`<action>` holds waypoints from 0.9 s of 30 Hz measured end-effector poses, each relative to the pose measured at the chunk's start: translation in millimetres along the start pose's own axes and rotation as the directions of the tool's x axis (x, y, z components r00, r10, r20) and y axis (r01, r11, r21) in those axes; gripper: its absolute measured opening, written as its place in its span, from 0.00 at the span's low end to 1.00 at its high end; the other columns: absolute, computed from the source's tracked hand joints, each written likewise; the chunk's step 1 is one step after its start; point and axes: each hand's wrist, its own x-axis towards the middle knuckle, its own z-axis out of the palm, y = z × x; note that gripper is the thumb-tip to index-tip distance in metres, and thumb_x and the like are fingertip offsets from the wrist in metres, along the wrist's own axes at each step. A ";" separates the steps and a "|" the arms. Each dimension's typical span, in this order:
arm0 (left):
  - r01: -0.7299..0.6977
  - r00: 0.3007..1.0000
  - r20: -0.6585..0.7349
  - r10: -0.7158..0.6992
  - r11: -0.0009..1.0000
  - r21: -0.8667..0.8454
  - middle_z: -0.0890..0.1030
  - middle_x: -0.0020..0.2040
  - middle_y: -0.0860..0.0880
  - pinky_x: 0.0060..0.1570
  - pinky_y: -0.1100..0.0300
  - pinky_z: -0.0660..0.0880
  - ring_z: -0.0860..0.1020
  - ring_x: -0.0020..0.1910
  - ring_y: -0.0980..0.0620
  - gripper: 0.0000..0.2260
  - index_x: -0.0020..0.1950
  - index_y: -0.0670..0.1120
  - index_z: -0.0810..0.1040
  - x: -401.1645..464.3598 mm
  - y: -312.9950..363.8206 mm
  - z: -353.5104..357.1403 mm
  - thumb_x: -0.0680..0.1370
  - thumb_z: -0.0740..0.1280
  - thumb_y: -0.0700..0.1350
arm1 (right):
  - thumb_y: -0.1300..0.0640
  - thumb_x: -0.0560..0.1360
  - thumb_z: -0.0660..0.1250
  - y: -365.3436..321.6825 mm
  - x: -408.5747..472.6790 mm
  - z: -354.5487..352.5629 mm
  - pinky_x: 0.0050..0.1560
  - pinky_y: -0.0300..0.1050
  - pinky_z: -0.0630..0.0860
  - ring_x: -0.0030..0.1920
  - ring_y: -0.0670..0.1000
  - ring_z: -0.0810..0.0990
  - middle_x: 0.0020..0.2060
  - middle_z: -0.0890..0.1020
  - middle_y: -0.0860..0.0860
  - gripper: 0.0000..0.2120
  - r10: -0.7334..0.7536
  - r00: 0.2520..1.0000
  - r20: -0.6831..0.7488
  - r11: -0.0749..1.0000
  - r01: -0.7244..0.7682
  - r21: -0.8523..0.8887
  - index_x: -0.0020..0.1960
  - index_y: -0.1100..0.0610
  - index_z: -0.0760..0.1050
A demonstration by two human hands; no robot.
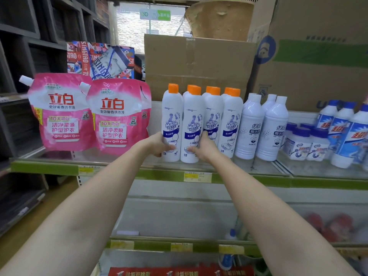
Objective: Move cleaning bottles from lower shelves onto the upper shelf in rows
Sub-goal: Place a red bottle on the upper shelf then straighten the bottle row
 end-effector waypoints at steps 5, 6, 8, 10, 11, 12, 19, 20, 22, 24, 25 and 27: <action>0.033 0.996 -0.092 -0.015 0.978 0.204 0.78 0.41 0.46 0.41 0.54 0.78 0.74 0.35 0.47 0.16 0.48 0.44 0.75 -5.8 6.8 5.2 0.78 0.71 0.56 | 0.50 0.76 0.74 2.1 -6.2 1.3 0.68 0.55 0.72 0.68 0.60 0.73 0.69 0.75 0.59 0.31 0.007 1.000 -0.010 1.000 -0.007 0.014 0.70 0.60 0.63; 0.026 0.991 -0.134 0.004 0.974 0.224 0.79 0.42 0.48 0.40 0.56 0.76 0.75 0.36 0.49 0.15 0.47 0.45 0.76 -7.5 7.8 5.7 0.77 0.72 0.57 | 0.50 0.76 0.74 1.7 -7.8 0.7 0.68 0.54 0.72 0.68 0.60 0.73 0.68 0.75 0.59 0.30 0.005 1.000 -0.019 1.000 -0.005 -0.002 0.69 0.61 0.64; 0.013 0.980 -0.194 0.044 0.959 0.283 0.80 0.45 0.49 0.44 0.56 0.76 0.78 0.41 0.49 0.15 0.49 0.48 0.76 -12.8 10.9 5.7 0.74 0.74 0.58 | 0.49 0.75 0.75 0.7 -10.4 -1.2 0.67 0.53 0.72 0.67 0.60 0.74 0.67 0.75 0.59 0.30 -0.005 0.999 -0.033 0.999 0.003 -0.044 0.69 0.62 0.67; 0.046 0.966 -0.250 0.065 0.909 0.414 0.80 0.46 0.48 0.46 0.54 0.77 0.79 0.44 0.46 0.18 0.50 0.47 0.77 -19.7 15.1 6.2 0.73 0.74 0.60 | 0.49 0.76 0.74 -0.3 -14.0 -2.5 0.66 0.53 0.73 0.66 0.60 0.75 0.67 0.76 0.59 0.30 -0.011 0.999 -0.052 0.998 0.008 -0.069 0.69 0.62 0.67; 0.063 0.958 -0.275 0.084 0.873 0.484 0.80 0.45 0.48 0.45 0.55 0.76 0.79 0.44 0.45 0.19 0.50 0.47 0.77 -23.8 17.8 6.5 0.73 0.73 0.61 | 0.49 0.76 0.74 0.4 -16.3 -2.6 0.65 0.54 0.73 0.66 0.61 0.75 0.66 0.76 0.59 0.30 -0.014 0.998 -0.069 0.997 0.009 -0.073 0.69 0.62 0.67; 0.071 0.950 -0.292 0.110 0.836 0.544 0.79 0.45 0.48 0.44 0.55 0.74 0.78 0.43 0.44 0.19 0.50 0.46 0.77 -27.3 20.8 7.6 0.74 0.73 0.60 | 0.49 0.76 0.73 1.3 -18.9 -2.8 0.65 0.55 0.74 0.65 0.61 0.75 0.66 0.76 0.59 0.29 -0.017 0.996 -0.088 0.997 0.010 -0.072 0.69 0.62 0.66; -0.089 0.916 -0.222 0.335 0.709 0.700 0.72 0.34 0.49 0.38 0.57 0.69 0.74 0.37 0.44 0.12 0.37 0.45 0.67 -35.7 59.2 21.6 0.79 0.63 0.44 | 0.56 0.80 0.66 17.3 -31.2 -24.3 0.56 0.54 0.77 0.55 0.59 0.78 0.56 0.78 0.58 0.11 -0.066 0.985 -0.158 0.992 0.047 -0.117 0.59 0.59 0.71; -0.159 0.906 -0.188 0.381 0.714 0.682 0.72 0.33 0.49 0.34 0.58 0.69 0.74 0.35 0.45 0.13 0.35 0.45 0.68 -35.6 69.6 25.9 0.79 0.63 0.43 | 0.57 0.80 0.65 21.4 -32.6 -30.4 0.55 0.53 0.77 0.54 0.58 0.78 0.55 0.79 0.57 0.09 -0.074 0.983 -0.169 0.989 0.051 -0.138 0.58 0.58 0.71; -0.286 0.879 -0.128 0.458 0.724 0.628 0.74 0.32 0.47 0.31 0.57 0.71 0.74 0.33 0.45 0.12 0.35 0.43 0.71 -33.3 90.8 37.7 0.79 0.62 0.42 | 0.58 0.80 0.64 32.1 -36.7 -44.7 0.55 0.53 0.76 0.54 0.58 0.77 0.55 0.79 0.57 0.07 -0.076 0.979 -0.190 0.985 0.044 -0.166 0.58 0.57 0.72; -0.364 0.857 -0.083 0.508 0.712 0.600 0.77 0.34 0.45 0.36 0.52 0.75 0.76 0.35 0.43 0.10 0.38 0.41 0.74 -30.6 113.7 53.1 0.79 0.62 0.42 | 0.59 0.80 0.64 48.6 -41.5 -61.4 0.55 0.52 0.76 0.55 0.60 0.77 0.55 0.79 0.58 0.06 -0.059 0.972 -0.225 0.985 0.020 -0.168 0.56 0.58 0.73; -0.394 0.850 -0.058 0.524 0.704 0.591 0.77 0.35 0.45 0.37 0.51 0.76 0.76 0.36 0.43 0.09 0.39 0.42 0.74 -28.4 125.2 62.4 0.79 0.63 0.42 | 0.59 0.80 0.64 58.9 -44.3 -70.5 0.54 0.51 0.75 0.55 0.60 0.77 0.54 0.80 0.58 0.05 -0.040 0.969 -0.244 0.986 -0.002 -0.167 0.55 0.58 0.73; -0.432 0.842 -0.024 0.539 0.699 0.570 0.77 0.36 0.46 0.38 0.51 0.76 0.76 0.37 0.43 0.09 0.39 0.43 0.72 -22.8 147.9 83.4 0.80 0.63 0.43 | 0.59 0.79 0.64 82.7 -48.0 -89.3 0.53 0.50 0.74 0.55 0.60 0.78 0.54 0.80 0.58 0.02 -0.002 0.963 -0.270 0.985 -0.045 -0.168 0.51 0.56 0.72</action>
